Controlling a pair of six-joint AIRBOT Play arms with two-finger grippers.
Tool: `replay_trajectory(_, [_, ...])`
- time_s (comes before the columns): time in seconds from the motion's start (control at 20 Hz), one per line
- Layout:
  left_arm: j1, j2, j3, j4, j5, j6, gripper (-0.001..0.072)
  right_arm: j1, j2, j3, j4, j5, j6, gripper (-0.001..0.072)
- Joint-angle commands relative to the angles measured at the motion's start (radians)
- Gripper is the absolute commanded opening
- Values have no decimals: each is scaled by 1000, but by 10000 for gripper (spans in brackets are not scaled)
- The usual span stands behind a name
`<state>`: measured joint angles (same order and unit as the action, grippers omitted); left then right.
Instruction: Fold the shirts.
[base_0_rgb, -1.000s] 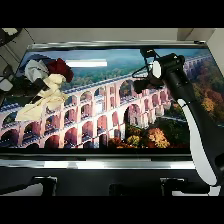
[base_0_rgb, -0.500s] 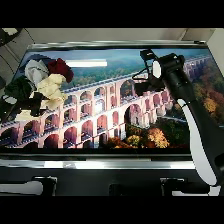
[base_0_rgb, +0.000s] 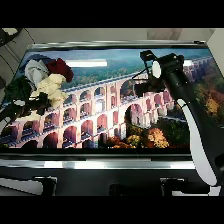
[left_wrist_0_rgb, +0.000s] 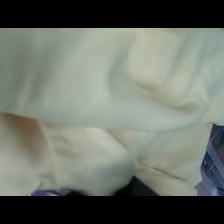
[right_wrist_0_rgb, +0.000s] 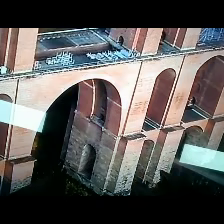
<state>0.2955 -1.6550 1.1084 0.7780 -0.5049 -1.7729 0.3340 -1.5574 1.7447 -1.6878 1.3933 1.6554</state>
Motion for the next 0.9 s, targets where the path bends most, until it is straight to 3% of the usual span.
replay_trajectory(0.0, [0, 29, 18, -48, 0, 85, 22, 0, 29, 0, -4, 62, 0, 675])
replay_trajectory(0.15, [-33, 195, 67, -56, -5, 253, 22, 0, 123, 0, -66, 48, 4, 676])
replay_trajectory(0.25, [-89, 363, 75, -56, -26, 305, 22, 0, 200, 0, -157, 32, 8, 676])
replay_trajectory(0.55, [-443, 764, 75, -53, -10, 307, 22, 0, 447, 0, -431, 101, 39, 677])
replay_trajectory(0.85, [-779, 687, 55, -52, -24, 308, 22, 0, 640, 0, -447, 291, 82, 678])
